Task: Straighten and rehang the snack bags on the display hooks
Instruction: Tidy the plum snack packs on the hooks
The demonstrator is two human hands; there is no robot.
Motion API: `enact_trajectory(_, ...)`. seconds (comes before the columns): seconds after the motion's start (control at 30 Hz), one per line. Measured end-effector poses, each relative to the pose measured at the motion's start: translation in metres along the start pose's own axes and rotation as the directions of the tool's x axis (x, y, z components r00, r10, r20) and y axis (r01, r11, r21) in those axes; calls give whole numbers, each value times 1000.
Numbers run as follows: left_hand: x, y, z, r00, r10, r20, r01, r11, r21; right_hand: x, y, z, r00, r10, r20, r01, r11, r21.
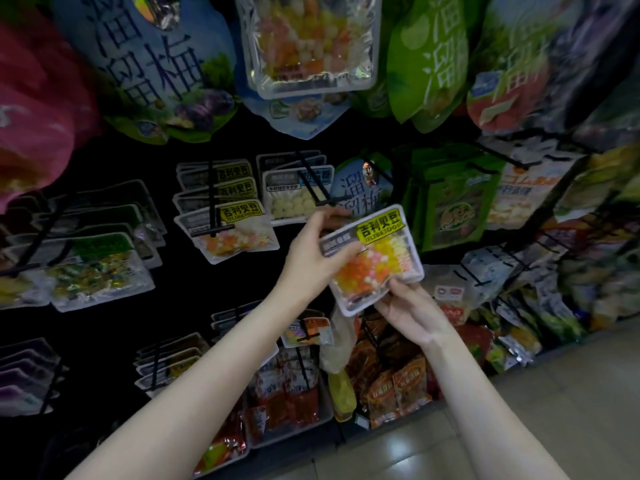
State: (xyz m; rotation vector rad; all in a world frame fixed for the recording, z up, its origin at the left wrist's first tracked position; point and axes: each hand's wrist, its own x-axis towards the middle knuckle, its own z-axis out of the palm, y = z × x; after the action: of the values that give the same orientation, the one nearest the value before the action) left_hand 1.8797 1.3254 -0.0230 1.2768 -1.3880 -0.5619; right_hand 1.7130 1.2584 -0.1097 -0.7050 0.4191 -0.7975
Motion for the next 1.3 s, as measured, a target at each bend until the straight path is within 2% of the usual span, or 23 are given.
enact_trajectory(0.1,-10,-10,-24,1000,-3,-9,4,994,106,7,9,13,997,75,5,-74,990,-122)
enact_trajectory(0.2,-24,-24,-55,991,-112,-75,122,981,152,18,5,45,999,30,14,-23,938,-345)
enact_trajectory(0.27,-30,-30,-73,962,-190,-196,214,971,110,29,7,72,998,-63,17,60,789,-612)
enact_trajectory(0.33,-33,-32,-88,914,-243,-326,257,966,2,39,12,99,979,-167,118,196,606,-771)
enact_trajectory(0.4,-33,-31,-100,869,-269,-416,259,962,-81,46,20,121,927,-250,280,363,407,-838)
enact_trajectory(0.47,-32,-32,-110,852,-243,-464,237,969,-71,48,27,133,853,-301,427,497,217,-840)
enact_trajectory(0.53,-32,-32,-115,857,-196,-477,225,974,6,50,35,135,812,-317,490,545,111,-831)
enact_trajectory(0.6,-34,-32,-115,883,-118,-454,211,964,160,51,42,130,814,-305,493,530,47,-846)
enact_trajectory(0.67,-39,-31,-113,904,-53,-425,192,937,293,50,46,124,830,-283,481,502,4,-865)
enact_trajectory(0.73,-44,-29,-110,904,1,-427,166,921,354,49,46,123,821,-285,494,508,-29,-861)
enact_trajectory(0.87,-46,-22,-111,880,119,-460,75,921,383,48,40,134,750,-334,570,583,-71,-809)
enact_trajectory(0.93,-43,-20,-115,862,136,-488,65,926,372,52,39,140,744,-332,579,591,-78,-803)
enact_trajectory(1.03,-35,-19,-124,891,72,-448,88,941,326,59,42,146,768,-325,551,561,-74,-825)
enact_trajectory(1.13,-32,-21,-135,929,-49,-366,129,972,195,64,46,145,768,-344,540,556,-60,-829)
enact_trajectory(1.23,-34,-22,-138,941,-105,-322,159,977,145,62,51,140,762,-366,534,562,-33,-826)
enact_trajectory(1.3,-34,-21,-135,934,-112,-338,156,982,105,60,52,138,757,-382,529,564,-27,-826)
